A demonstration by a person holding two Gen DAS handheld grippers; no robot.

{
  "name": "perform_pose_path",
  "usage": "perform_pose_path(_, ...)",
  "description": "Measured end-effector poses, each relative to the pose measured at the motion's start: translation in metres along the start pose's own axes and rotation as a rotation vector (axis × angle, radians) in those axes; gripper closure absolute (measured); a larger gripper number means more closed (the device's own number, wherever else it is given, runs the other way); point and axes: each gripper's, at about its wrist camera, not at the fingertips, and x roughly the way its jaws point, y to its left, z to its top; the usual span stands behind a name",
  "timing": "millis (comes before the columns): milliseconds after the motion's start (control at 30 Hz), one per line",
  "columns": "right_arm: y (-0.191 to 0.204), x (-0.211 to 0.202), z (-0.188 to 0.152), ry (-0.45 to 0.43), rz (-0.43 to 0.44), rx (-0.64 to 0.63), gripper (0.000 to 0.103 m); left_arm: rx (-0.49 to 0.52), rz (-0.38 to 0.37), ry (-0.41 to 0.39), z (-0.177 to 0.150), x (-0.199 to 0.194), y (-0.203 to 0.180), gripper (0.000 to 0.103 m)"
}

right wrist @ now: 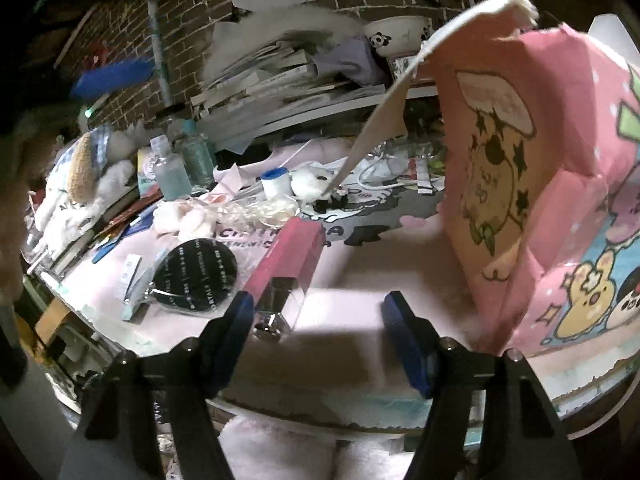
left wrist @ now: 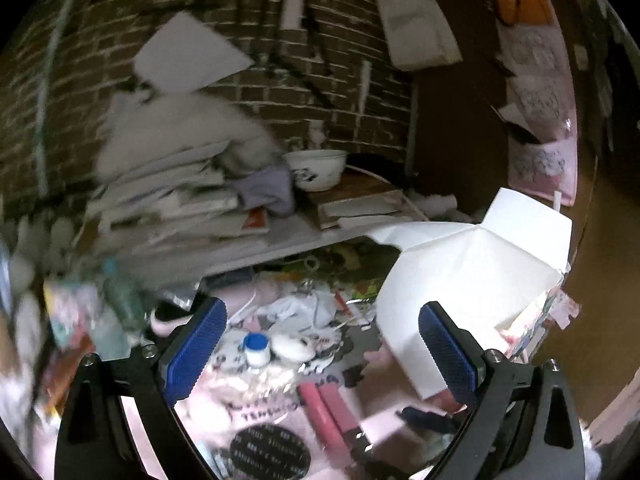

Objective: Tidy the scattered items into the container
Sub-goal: 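Open the left tool to drop the puff and withdraw, then grasp the pink tube on the desk with the right tool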

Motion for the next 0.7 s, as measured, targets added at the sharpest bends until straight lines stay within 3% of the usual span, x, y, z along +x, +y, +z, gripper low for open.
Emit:
perform_pose_path(100,0.003,-0.004,0.001,-0.017,-0.047,-0.036,0.038,-0.039,0.002,-0.015,-0.018,-0.005,0.015,0.007)
perform_pose_path(333,0.014,0.006,0.005,-0.008,-0.071,-0.060,0.040,-0.109,0.024,-0.040,-0.043,-0.013,0.046,0.007)
perform_pose_path(433,0.018,0.015,0.006,0.024,-0.075,-0.077,0.057,-0.138,-0.011,-0.038,-0.050,-0.013,0.054,0.007)
perform_pose_path(533,0.020,0.017,0.003,0.022,-0.101,-0.105,0.061,-0.172,-0.033,0.000,-0.056,-0.008,0.061,0.007)
perform_pose_path(600,0.017,0.016,0.003,0.016,-0.124,-0.101,0.072,-0.172,-0.004,0.016,-0.060,-0.006,0.064,0.007)
perform_pose_path(700,0.013,0.016,0.004,0.012,-0.149,-0.106,0.073,-0.153,0.066,0.021,-0.065,-0.008,0.067,0.007)
